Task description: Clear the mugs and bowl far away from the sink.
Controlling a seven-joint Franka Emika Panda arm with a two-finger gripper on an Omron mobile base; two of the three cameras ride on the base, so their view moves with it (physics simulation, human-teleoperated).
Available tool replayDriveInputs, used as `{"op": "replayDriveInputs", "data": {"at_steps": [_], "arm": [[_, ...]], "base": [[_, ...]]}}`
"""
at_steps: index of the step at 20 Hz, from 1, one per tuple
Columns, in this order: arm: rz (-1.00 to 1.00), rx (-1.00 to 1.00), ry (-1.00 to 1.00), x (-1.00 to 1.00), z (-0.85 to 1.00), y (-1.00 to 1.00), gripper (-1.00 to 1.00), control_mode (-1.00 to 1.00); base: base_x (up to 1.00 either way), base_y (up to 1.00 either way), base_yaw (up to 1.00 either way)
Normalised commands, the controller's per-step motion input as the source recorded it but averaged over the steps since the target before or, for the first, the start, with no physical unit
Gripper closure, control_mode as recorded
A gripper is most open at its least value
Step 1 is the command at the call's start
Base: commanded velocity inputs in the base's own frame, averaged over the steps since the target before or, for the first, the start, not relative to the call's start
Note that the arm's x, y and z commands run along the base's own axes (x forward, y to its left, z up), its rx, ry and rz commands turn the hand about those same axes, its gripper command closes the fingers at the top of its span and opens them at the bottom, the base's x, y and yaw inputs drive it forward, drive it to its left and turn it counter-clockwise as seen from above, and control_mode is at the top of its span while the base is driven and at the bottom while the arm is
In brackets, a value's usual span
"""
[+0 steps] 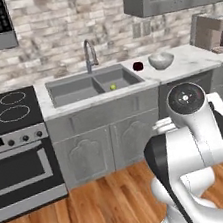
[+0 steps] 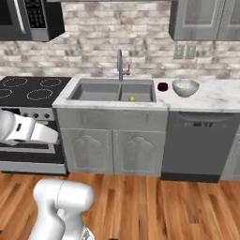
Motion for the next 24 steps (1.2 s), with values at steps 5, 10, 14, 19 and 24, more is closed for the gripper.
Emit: {"op": "replayDriveInputs", "data": {"at_steps": [5,10,14,19,24], "arm": [[0.00,0.00,0.00,0.00,0.00,0.00,-1.00,1.00],[0.00,0.00,0.00,0.00,0.00,0.00,-1.00,1.00],[0.00,0.00,0.00,0.00,0.00,0.00,-1.00,1.00],[0.00,0.00,0.00,0.00,0.00,0.00,-1.00,1.00],[0.00,0.00,0.00,0.00,0.00,0.00,-1.00,1.00]], "base": [[0.99,-0.59,0.00],[1.00,-0.80,0.06],[1.00,-1.00,0.21],[0.89,-1.00,0.25],[0.67,-0.83,0.22]]}}
